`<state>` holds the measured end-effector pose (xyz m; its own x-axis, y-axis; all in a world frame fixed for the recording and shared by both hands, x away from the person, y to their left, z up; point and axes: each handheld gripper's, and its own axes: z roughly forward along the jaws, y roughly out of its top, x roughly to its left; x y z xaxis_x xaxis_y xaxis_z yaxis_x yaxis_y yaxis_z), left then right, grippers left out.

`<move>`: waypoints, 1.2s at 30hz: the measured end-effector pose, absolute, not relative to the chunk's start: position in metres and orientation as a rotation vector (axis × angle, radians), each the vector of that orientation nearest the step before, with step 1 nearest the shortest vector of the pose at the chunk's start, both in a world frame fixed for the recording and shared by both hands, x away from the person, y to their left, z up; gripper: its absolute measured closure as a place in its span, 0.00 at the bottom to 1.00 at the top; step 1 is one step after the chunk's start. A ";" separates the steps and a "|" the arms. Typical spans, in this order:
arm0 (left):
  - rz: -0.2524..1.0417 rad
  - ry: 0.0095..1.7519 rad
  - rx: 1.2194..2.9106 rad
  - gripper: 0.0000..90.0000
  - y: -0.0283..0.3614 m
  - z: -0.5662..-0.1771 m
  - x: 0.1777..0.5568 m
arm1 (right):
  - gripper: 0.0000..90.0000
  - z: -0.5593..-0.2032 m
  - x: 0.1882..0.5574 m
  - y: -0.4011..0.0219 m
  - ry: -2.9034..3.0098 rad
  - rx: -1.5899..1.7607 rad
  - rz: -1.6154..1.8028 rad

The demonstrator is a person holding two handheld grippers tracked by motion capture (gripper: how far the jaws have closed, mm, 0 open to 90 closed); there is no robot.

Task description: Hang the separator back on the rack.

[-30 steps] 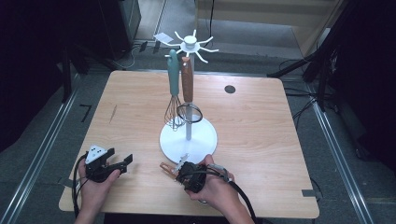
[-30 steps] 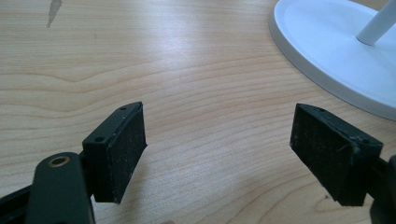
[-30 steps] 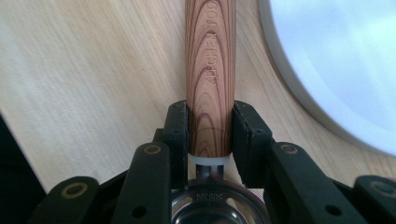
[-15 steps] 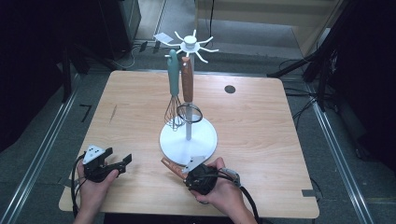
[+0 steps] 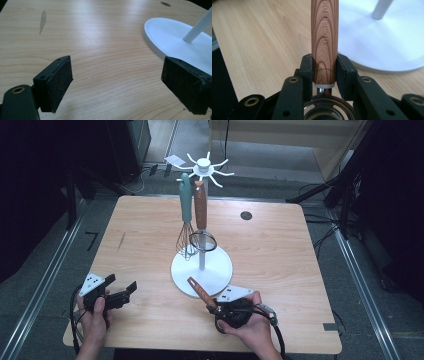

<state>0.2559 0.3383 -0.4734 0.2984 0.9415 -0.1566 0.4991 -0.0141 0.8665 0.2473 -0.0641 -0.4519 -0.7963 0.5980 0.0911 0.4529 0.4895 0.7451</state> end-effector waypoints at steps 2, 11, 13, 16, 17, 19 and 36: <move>0.621 1.335 1.658 0.12 0.339 -0.474 0.256 | 0.79 -0.450 0.248 -0.070 2.524 0.937 1.246; 0.651 1.368 1.635 0.12 0.352 -0.472 0.258 | 0.79 -0.447 0.256 -0.093 2.410 1.026 1.353; 0.660 1.379 1.631 0.12 0.356 -0.472 0.258 | 0.79 -0.446 0.258 -0.098 2.382 1.044 1.376; 0.652 1.398 1.619 0.12 0.360 -0.473 0.258 | 0.79 -0.443 0.261 -0.104 2.335 1.075 1.405; 0.646 1.400 1.615 0.12 0.361 -0.474 0.258 | 0.79 -0.443 0.261 -0.106 2.326 1.079 1.407; 0.636 1.401 1.611 0.12 0.361 -0.476 0.258 | 0.79 -0.441 0.263 -0.109 2.306 1.090 1.417; 0.659 1.379 1.656 0.12 0.351 -0.482 0.259 | 0.79 -0.424 0.266 -0.123 2.139 1.174 1.481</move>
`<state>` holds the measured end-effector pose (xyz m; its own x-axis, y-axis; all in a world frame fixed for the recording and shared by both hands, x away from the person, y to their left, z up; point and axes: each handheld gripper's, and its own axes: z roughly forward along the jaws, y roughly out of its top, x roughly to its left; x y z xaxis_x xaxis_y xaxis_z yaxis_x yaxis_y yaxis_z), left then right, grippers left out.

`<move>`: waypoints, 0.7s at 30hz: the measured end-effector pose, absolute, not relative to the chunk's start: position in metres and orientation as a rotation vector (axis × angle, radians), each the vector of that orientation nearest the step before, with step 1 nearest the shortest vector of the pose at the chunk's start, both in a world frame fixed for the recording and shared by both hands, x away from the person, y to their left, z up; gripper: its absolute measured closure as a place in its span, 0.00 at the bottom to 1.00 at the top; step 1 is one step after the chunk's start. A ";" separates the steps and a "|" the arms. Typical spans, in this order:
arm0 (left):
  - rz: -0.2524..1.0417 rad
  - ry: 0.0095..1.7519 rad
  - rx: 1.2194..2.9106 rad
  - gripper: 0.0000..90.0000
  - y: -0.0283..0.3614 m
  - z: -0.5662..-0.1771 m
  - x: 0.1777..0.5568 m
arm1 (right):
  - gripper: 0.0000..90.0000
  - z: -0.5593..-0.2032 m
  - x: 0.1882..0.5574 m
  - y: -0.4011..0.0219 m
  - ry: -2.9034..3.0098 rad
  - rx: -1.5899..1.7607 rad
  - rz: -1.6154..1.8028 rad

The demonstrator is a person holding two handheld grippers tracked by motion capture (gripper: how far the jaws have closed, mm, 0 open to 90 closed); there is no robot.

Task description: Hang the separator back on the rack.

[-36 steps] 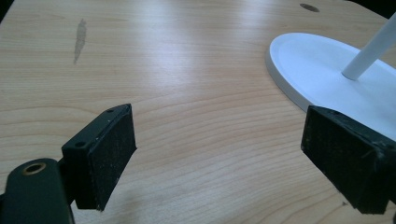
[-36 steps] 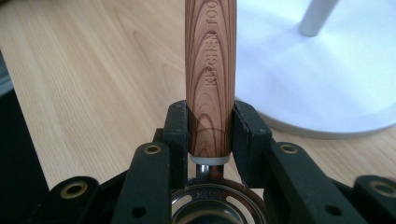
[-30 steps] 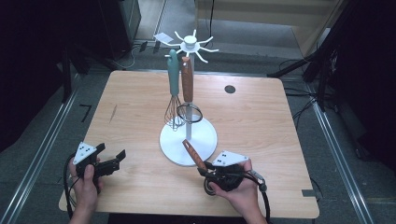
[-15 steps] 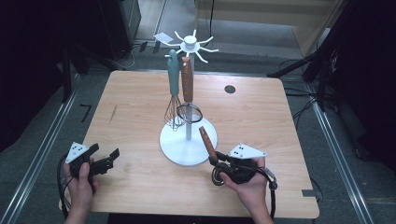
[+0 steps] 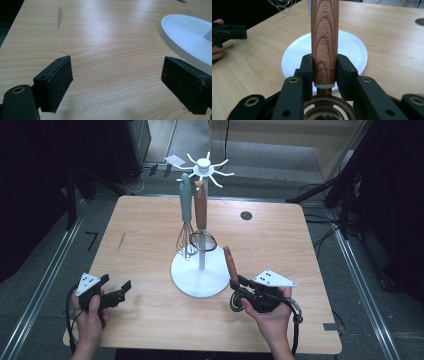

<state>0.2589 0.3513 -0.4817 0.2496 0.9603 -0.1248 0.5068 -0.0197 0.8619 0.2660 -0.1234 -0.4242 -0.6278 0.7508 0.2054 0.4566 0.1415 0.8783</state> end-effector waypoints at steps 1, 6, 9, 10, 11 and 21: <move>0.662 1.377 1.658 0.12 0.351 -0.482 0.259 | 0.79 -0.423 0.266 -0.124 2.131 1.177 1.485; 0.672 1.380 1.661 0.12 0.349 -0.483 0.260 | 0.79 -0.414 0.266 -0.128 2.093 1.172 1.508; 0.672 1.374 1.670 0.12 0.348 -0.483 0.260 | 0.79 -0.409 0.265 -0.131 2.074 1.171 1.526; 0.672 1.374 1.671 0.12 0.348 -0.483 0.260 | 0.79 -0.407 0.264 -0.131 2.068 1.170 1.539; 0.673 1.375 1.671 0.12 0.348 -0.483 0.260 | 0.79 -0.406 0.264 -0.132 2.063 1.168 1.549; 0.687 1.387 1.678 0.13 0.346 -0.483 0.259 | 0.78 -0.391 0.258 -0.135 2.009 1.147 1.585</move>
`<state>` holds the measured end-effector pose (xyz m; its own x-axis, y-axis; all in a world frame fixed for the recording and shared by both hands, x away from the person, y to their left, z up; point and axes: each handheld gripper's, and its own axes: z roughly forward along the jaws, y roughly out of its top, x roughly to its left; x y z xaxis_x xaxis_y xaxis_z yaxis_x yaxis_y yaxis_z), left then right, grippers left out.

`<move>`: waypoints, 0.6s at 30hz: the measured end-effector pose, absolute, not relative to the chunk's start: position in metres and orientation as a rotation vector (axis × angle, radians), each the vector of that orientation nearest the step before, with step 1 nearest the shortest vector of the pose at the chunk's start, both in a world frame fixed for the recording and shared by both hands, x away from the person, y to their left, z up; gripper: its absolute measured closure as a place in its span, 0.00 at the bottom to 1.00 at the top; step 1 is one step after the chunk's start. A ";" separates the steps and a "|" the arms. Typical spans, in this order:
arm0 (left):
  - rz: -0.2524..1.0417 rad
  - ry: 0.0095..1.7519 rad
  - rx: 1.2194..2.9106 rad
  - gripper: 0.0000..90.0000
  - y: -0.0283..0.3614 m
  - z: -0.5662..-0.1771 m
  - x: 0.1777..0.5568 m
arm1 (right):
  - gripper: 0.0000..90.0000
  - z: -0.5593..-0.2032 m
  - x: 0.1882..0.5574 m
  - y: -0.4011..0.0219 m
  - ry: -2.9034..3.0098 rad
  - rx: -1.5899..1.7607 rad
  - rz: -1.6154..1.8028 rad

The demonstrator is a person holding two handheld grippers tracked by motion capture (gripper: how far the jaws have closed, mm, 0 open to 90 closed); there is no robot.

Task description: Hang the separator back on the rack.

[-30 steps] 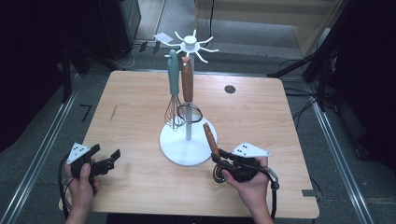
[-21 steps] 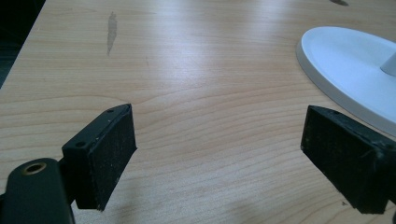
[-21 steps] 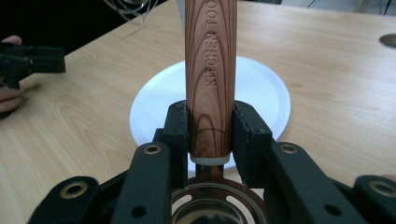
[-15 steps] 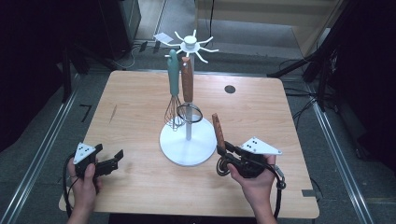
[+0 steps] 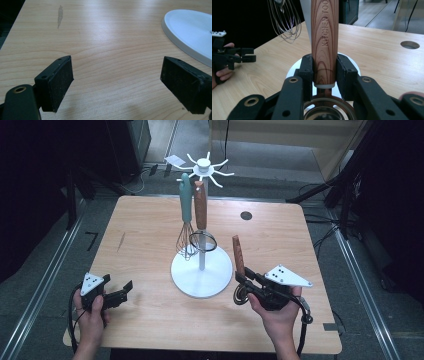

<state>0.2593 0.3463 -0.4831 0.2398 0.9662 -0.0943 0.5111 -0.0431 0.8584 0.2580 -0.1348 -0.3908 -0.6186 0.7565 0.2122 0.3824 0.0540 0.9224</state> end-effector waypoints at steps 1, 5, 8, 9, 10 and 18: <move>0.689 1.387 1.680 0.13 0.346 -0.483 0.259 | 0.78 -0.389 0.258 -0.135 2.002 1.147 1.586; 0.692 1.389 1.683 0.13 0.346 -0.483 0.259 | 0.78 -0.383 0.257 -0.136 1.992 1.125 1.581; 0.695 1.390 1.681 0.14 0.346 -0.483 0.259 | 0.78 -0.379 0.258 -0.135 1.981 1.117 1.580; 0.695 1.392 1.680 0.14 0.346 -0.483 0.259 | 0.78 -0.377 0.257 -0.134 1.978 1.120 1.585; 0.693 1.393 1.679 0.14 0.346 -0.483 0.259 | 0.78 -0.374 0.258 -0.133 1.975 1.109 1.588; 0.695 1.391 1.685 0.14 0.346 -0.483 0.258 | 0.78 -0.360 0.257 -0.123 1.959 1.065 1.626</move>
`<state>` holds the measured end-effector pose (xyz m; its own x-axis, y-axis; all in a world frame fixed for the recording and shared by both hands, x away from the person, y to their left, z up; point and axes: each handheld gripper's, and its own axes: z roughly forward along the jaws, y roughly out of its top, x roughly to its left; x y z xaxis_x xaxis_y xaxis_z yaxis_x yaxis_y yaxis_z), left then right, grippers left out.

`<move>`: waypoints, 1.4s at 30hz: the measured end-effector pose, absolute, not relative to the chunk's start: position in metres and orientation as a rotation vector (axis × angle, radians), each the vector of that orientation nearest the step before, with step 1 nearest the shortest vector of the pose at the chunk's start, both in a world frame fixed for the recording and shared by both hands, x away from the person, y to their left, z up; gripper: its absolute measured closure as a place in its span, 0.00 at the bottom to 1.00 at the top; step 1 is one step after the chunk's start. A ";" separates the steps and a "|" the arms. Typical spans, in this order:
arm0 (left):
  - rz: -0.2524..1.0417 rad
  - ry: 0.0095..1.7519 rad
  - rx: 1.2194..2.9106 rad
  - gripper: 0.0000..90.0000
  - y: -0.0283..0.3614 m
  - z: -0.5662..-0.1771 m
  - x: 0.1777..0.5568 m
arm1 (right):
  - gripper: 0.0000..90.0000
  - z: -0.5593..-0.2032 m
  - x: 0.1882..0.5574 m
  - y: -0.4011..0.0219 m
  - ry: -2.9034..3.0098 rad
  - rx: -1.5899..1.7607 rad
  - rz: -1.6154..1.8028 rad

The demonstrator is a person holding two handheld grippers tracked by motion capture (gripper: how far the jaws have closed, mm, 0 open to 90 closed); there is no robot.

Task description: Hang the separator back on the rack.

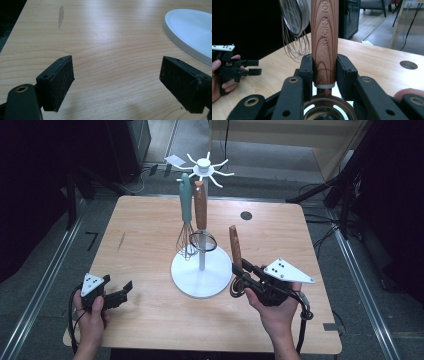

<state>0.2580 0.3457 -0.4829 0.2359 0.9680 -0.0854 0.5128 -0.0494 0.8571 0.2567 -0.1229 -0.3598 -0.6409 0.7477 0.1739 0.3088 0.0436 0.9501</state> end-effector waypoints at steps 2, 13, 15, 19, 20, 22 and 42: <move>0.697 1.394 1.685 0.14 0.345 -0.483 0.258 | 0.78 -0.357 0.257 -0.121 1.959 1.056 1.636; 0.702 1.398 1.684 0.15 0.345 -0.483 0.258 | 0.78 -0.345 0.259 -0.115 1.938 1.023 1.659; 0.702 1.399 1.683 0.15 0.345 -0.483 0.258 | 0.78 -0.342 0.260 -0.114 1.933 1.016 1.664; 0.704 1.398 1.681 0.15 0.345 -0.483 0.258 | 0.78 -0.337 0.261 -0.112 1.915 1.006 1.670; 0.704 1.400 1.680 0.15 0.345 -0.483 0.258 | 0.78 -0.336 0.261 -0.111 1.905 1.006 1.671; 0.704 1.400 1.679 0.15 0.345 -0.483 0.258 | 0.78 -0.333 0.262 -0.111 1.898 1.000 1.681; 0.707 1.402 1.685 0.15 0.344 -0.483 0.259 | 0.78 -0.320 0.266 -0.102 1.862 0.971 1.714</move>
